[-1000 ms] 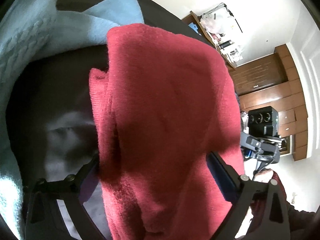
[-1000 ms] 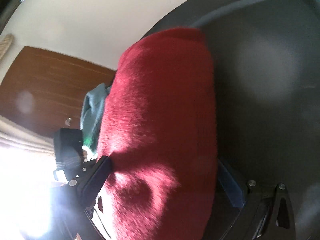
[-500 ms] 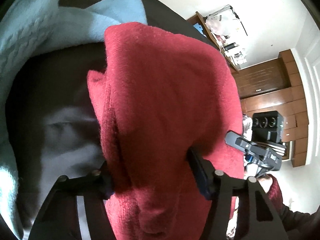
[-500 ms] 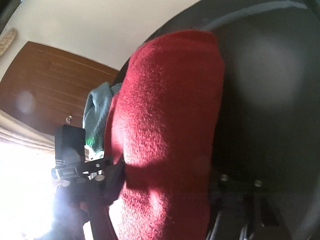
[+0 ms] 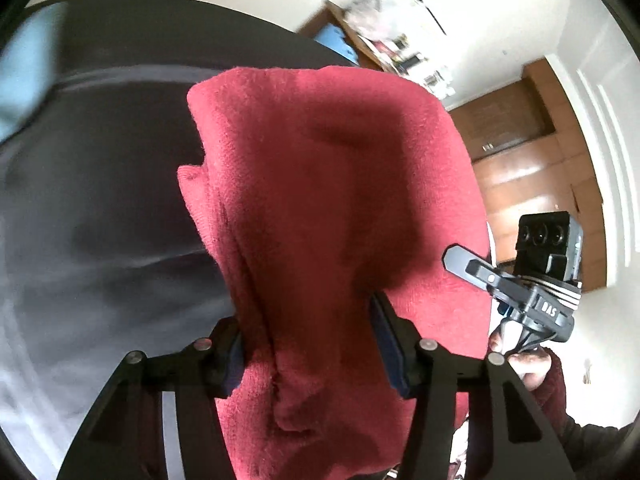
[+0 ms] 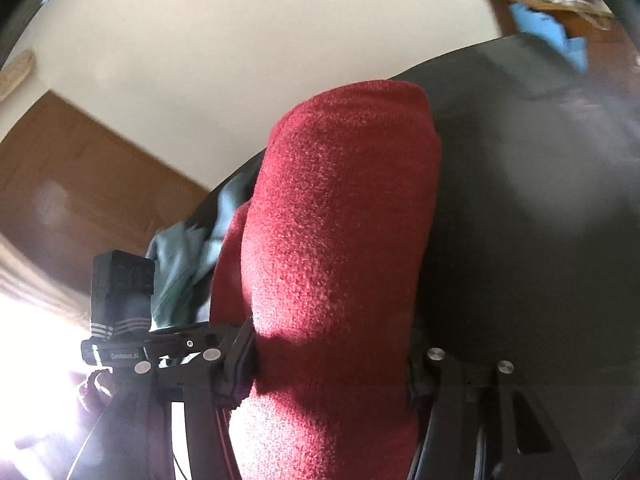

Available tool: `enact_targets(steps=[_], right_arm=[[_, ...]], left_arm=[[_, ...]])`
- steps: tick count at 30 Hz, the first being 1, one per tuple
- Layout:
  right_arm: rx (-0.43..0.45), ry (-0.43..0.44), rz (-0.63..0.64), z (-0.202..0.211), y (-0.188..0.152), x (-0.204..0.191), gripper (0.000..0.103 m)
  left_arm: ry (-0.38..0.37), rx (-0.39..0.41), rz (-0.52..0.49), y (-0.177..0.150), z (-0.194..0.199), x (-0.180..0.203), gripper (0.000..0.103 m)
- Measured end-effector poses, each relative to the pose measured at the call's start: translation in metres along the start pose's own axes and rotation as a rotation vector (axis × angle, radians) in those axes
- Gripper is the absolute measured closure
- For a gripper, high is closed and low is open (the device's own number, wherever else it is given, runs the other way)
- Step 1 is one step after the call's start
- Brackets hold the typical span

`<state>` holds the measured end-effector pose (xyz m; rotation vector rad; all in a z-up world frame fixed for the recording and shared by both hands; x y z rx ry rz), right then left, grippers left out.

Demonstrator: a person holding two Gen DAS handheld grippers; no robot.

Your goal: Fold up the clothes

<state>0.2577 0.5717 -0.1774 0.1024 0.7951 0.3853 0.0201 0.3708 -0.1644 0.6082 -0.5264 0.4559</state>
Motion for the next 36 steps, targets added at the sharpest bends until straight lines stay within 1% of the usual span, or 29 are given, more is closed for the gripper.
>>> enact_targets(steps=[5,9,12,14,17,19,20,21,22,24,27,30,32,34,36], right_arm=[[0.072,-0.091,-0.040,0.054,0.029,0.070,0.046],[0.117,-0.162,-0.061,0.091,0.053,0.127,0.046],[0.121,-0.171,-0.067,0.111,0.078,0.170,0.046],[0.116,-0.175,-0.062,0.118,0.090,0.194,0.046],[0.098,-0.150,-0.060,0.113,0.100,0.201,0.044],[0.101,-0.157,-0.037,0.105,0.096,0.194,0.039],[0.105,-0.152,-0.037,0.104,0.096,0.196,0.037],[0.108,-0.148,-0.038,0.104,0.095,0.199,0.034],[0.113,-0.147,-0.040,0.104,0.095,0.202,0.027],[0.128,-0.172,-0.040,0.106,0.096,0.208,0.018],[0.162,-0.222,-0.001,0.117,0.095,0.203,0.017],[0.237,-0.284,0.053,0.142,0.092,0.192,0.016],[0.292,-0.305,0.045,0.165,0.088,0.194,0.016],[0.343,-0.328,0.029,0.191,0.079,0.199,0.016],[0.357,-0.363,0.024,0.205,0.065,0.206,0.016]], left_arm=[[-0.037,-0.054,-0.054,0.023,-0.075,0.051,0.043],[-0.049,-0.081,-0.093,0.033,-0.120,0.081,0.043],[-0.026,-0.097,-0.107,0.035,-0.137,0.088,0.043],[0.007,-0.114,-0.102,0.032,-0.144,0.083,0.043],[0.026,-0.120,-0.083,0.027,-0.147,0.075,0.042],[0.044,-0.122,-0.087,0.028,-0.148,0.072,0.041],[0.064,-0.125,-0.100,0.035,-0.154,0.075,0.040],[0.088,-0.128,-0.117,0.048,-0.165,0.079,0.037],[0.106,-0.131,-0.130,0.055,-0.172,0.083,0.034],[0.132,-0.134,-0.149,0.061,-0.177,0.088,0.033],[0.172,-0.135,-0.168,0.063,-0.173,0.092,0.033],[0.242,-0.108,-0.220,0.069,-0.160,0.103,0.033],[0.268,-0.080,-0.253,0.077,-0.147,0.111,0.033],[0.269,-0.054,-0.290,0.080,-0.137,0.124,0.031],[0.260,-0.030,-0.335,0.079,-0.126,0.139,0.030]])
Point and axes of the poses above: each gripper's, at about its wrist camera, not at the fingertips, and z roughly against the way its jaws point, x to its right, y to its top, the point moved 9 cm from there along -z, roughly the way its jaws point, and after that the axes turned 15 degrees about -z, right-handed, at the moved point
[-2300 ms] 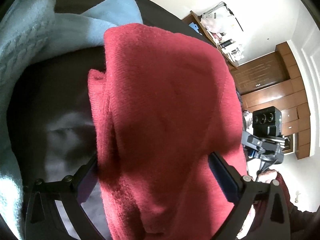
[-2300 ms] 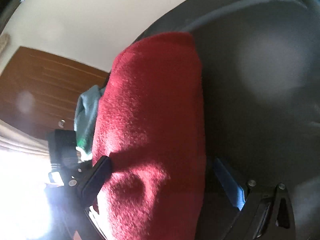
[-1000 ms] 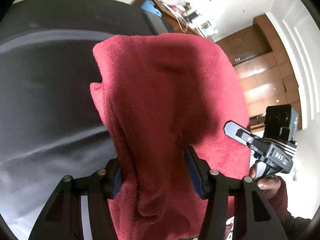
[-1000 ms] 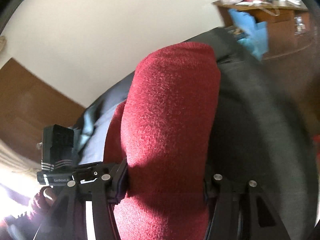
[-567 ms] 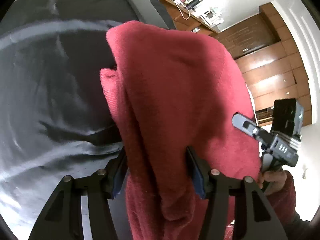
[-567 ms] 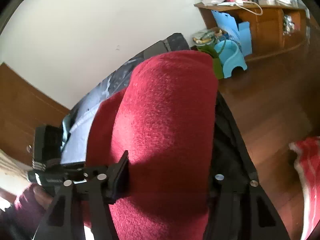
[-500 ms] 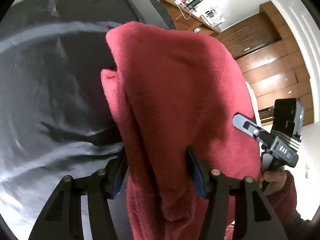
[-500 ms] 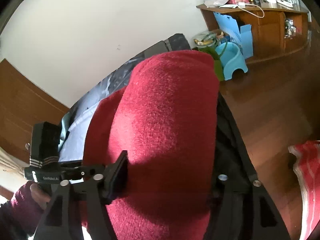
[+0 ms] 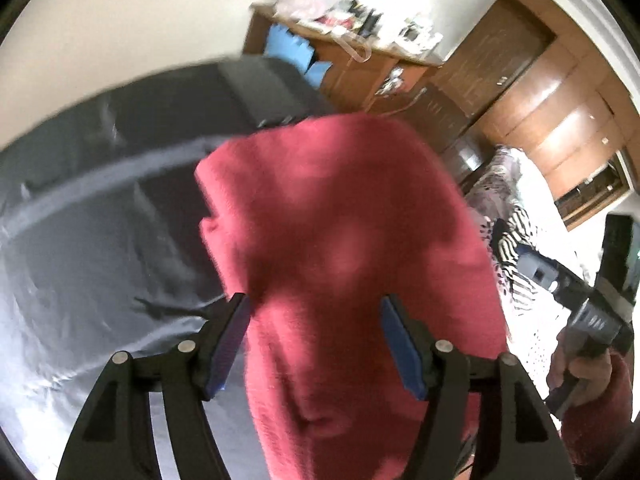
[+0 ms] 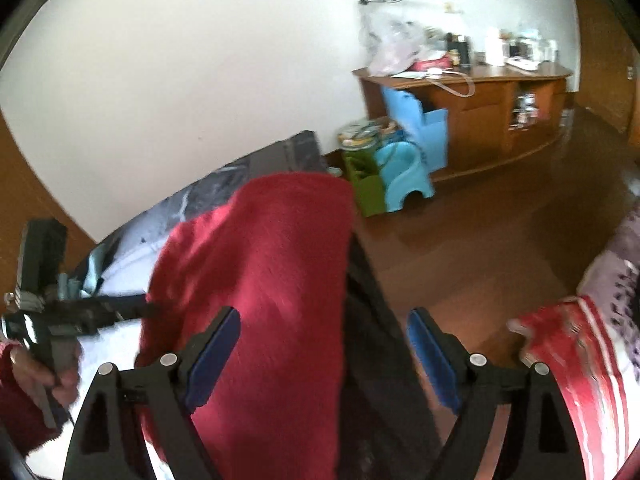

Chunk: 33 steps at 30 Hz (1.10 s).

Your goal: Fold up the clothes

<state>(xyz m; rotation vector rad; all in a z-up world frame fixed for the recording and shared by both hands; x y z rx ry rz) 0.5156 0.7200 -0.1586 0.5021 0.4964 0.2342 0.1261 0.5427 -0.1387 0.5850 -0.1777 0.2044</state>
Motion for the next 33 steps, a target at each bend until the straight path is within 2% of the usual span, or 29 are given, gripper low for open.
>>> enact_targets(steps=[4,6,11,14,17,21,25,30,33], right_arm=[[-0.023,-0.082,0.055,0.027,-0.038,0.021,0.016],[-0.067,-0.085,0.080,0.032,-0.061,0.023,0.016],[-0.155,-0.085,0.180,0.024,-0.113,0.013,0.016],[-0.152,-0.084,0.240,0.014,-0.130,-0.001,0.016],[-0.087,-0.117,0.239,0.004,-0.125,-0.008,0.016],[0.055,-0.254,0.215,0.004,-0.104,0.004,0.015],[0.132,-0.390,0.293,0.009,-0.098,0.009,0.013],[0.159,-0.466,0.387,0.014,-0.103,0.009,0.013],[0.130,-0.471,0.360,0.012,-0.106,0.023,0.012]], left_arm=[[-0.019,0.018,-0.102,0.009,0.008,0.027,0.025],[-0.036,0.002,-0.141,0.013,-0.001,0.036,0.024],[-0.002,-0.082,-0.132,-0.007,-0.023,0.034,0.025],[0.031,-0.102,-0.131,-0.022,-0.025,0.027,0.025],[0.058,-0.127,-0.132,-0.036,-0.027,0.020,0.025],[0.089,-0.175,-0.146,-0.057,-0.033,0.013,0.024],[0.107,-0.186,-0.184,-0.067,-0.039,0.012,0.023],[0.107,-0.199,-0.200,-0.069,-0.040,0.008,0.022],[0.092,-0.203,-0.202,-0.070,-0.038,0.004,0.022]])
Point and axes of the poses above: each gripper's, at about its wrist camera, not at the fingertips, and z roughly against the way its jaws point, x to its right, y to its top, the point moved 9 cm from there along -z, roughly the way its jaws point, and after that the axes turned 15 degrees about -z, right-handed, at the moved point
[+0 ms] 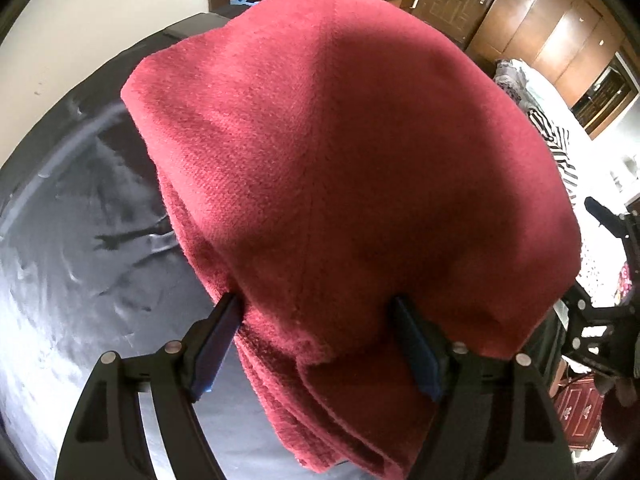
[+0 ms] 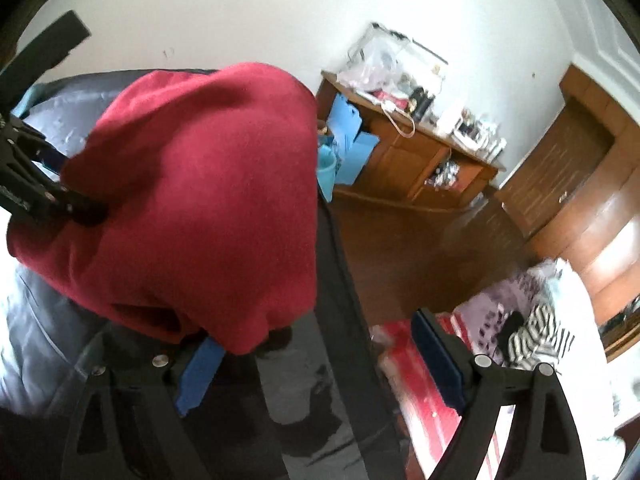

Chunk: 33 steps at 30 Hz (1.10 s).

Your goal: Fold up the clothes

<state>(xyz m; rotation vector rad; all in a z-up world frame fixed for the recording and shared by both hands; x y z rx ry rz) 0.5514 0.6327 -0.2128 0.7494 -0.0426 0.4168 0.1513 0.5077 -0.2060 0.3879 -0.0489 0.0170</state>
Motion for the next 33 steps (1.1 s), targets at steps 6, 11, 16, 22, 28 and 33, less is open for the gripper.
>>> enact_targets(steps=[6,11,16,22,28,33], right_arm=[[-0.065,-0.022,-0.087,-0.011,-0.006,0.028,0.012],[-0.091,0.170,-0.077,0.000,0.001,0.000,0.012],[-0.116,0.252,-0.067,-0.008,-0.006,-0.034,0.012],[-0.013,0.075,-0.091,-0.030,0.007,-0.028,0.012],[0.039,0.003,-0.196,-0.027,0.017,0.003,0.012],[-0.030,0.049,-0.231,-0.034,0.009,0.007,0.012]], left_arm=[[-0.027,0.009,0.052,-0.003,0.014,-0.012,0.022],[-0.043,0.096,0.077,0.011,0.045,-0.011,0.022],[-0.079,0.138,0.014,0.034,0.046,0.018,0.021],[0.012,0.042,-0.132,0.023,0.019,0.038,0.022],[0.042,0.025,-0.203,0.023,0.016,0.053,0.022],[0.040,0.045,-0.235,0.014,0.013,0.046,0.022]])
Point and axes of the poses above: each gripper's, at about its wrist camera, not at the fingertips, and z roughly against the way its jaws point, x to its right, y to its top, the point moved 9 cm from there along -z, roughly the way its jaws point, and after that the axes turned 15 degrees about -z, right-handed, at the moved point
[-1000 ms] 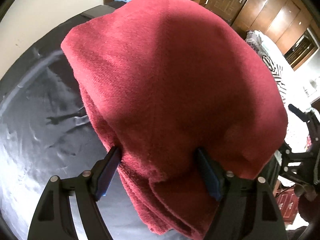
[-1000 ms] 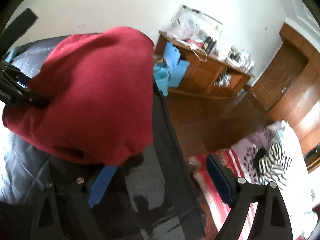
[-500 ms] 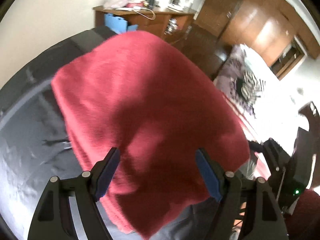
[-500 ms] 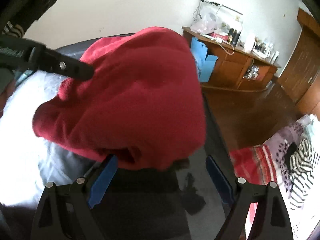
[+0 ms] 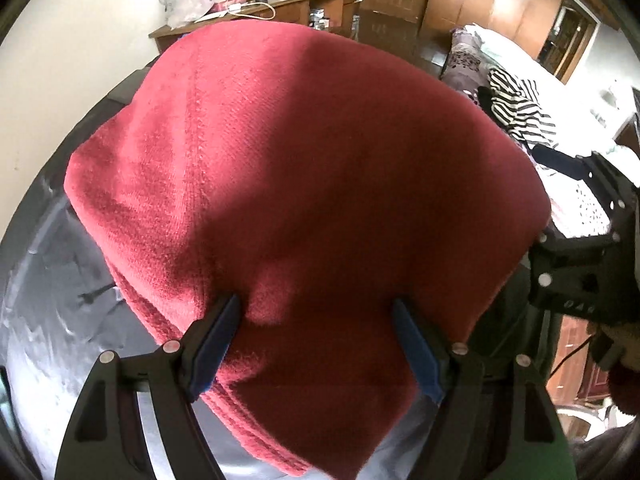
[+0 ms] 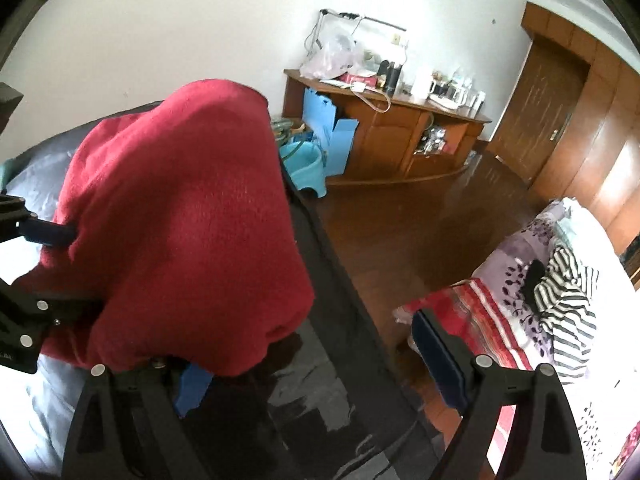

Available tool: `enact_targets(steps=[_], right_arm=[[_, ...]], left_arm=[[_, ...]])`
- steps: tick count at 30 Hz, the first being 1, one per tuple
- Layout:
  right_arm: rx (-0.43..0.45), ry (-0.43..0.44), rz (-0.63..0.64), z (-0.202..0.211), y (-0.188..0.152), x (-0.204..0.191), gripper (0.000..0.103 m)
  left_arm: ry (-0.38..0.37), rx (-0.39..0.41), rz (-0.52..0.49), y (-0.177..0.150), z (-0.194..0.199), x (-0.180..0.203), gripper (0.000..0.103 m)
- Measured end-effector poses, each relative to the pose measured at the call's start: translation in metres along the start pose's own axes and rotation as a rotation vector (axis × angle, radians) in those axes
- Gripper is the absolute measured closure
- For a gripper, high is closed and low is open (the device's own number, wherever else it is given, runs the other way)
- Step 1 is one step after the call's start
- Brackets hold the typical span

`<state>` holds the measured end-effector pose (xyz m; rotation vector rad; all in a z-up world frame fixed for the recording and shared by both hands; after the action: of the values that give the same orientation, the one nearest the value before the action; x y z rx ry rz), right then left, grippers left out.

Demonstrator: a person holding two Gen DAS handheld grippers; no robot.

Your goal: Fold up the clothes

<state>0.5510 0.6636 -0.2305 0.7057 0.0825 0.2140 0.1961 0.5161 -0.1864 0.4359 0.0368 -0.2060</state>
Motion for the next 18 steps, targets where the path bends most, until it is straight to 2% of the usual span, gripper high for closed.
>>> enact_targets(steps=[6,11,14,18], right_arm=[[-0.126,0.154,-0.026,0.020,-0.010,0.010,0.012],[-0.077,0.261,0.044,0.059,0.014,-0.005,0.012],[-0.016,0.277,0.033,0.058,0.042,-0.013,0.012],[-0.083,0.284,0.027,0.017,0.041,-0.033,0.012]], left_arm=[[-0.047,0.042,0.053,0.000,0.009,-0.004,0.022],[-0.082,0.084,0.127,-0.002,0.013,-0.014,0.024],[-0.044,0.075,0.097,-0.002,0.009,-0.012,0.024],[-0.005,0.064,0.076,-0.003,0.008,-0.014,0.025]])
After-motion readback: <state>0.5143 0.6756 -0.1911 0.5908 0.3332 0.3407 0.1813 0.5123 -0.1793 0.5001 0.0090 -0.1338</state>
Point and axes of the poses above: each gripper's, at about its wrist camera, not at the fingertips, and z roughly against the way its jaws point, x to its right, y to its top, the point moved 9 cm from there along -z, roughly the way its jaws point, and after that the axes turned 15 degrees about -z, right-handed, at the moved point
